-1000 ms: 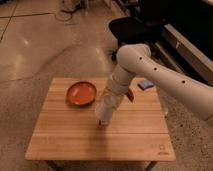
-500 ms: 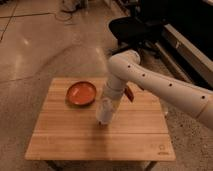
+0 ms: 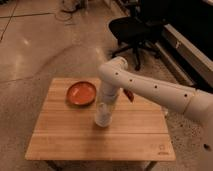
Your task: Place the ceramic cup over the eraser
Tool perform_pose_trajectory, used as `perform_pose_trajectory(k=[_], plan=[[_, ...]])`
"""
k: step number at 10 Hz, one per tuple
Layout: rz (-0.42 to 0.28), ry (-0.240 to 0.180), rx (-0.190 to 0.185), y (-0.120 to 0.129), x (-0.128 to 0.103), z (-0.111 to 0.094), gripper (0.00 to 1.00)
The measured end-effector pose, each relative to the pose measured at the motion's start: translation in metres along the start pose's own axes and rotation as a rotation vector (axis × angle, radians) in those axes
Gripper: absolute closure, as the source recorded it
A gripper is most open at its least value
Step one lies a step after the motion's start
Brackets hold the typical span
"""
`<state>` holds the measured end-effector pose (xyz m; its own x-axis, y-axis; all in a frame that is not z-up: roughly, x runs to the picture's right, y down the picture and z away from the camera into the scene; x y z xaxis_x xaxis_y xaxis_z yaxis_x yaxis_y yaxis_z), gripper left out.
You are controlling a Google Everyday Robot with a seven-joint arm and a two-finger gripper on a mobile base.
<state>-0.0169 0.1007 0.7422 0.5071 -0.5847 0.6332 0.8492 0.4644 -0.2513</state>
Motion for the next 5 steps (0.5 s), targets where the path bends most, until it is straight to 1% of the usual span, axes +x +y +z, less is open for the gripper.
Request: perform_pose_trajectory(k=[3,5], plan=[[0.003,0.003,-0.003,-0.0089,0.0003,0.0081,0.2],[0.016,0.003,0.009,-0.0121,0.0055,0.0058,0.2]])
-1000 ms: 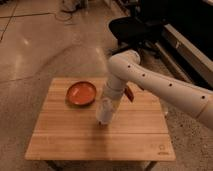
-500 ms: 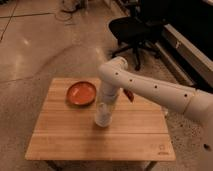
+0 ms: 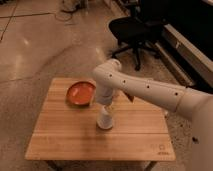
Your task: Place the ceramic cup over the eraser
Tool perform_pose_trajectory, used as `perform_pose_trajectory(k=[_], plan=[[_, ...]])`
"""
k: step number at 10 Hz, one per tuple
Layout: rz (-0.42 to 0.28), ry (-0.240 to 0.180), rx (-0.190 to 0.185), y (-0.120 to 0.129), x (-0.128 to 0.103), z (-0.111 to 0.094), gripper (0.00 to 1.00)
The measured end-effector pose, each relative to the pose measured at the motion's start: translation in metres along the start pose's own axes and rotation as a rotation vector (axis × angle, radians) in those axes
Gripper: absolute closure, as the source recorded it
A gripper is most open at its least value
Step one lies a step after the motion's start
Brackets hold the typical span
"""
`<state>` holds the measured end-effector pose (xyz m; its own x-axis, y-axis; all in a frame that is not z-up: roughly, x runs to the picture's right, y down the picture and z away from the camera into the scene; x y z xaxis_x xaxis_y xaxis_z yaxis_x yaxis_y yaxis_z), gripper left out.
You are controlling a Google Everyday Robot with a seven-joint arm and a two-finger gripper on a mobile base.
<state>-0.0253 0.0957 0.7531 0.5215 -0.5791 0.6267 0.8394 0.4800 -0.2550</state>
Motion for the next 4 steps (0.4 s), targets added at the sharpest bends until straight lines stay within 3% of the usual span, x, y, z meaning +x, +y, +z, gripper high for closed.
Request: perform_pose_trajectory(k=[3,4], plan=[[0.052,0.004,0.051,0.001,0.022,-0.024,0.2],[0.05,0.003,0.051,0.001,0.022,-0.024,0.2]])
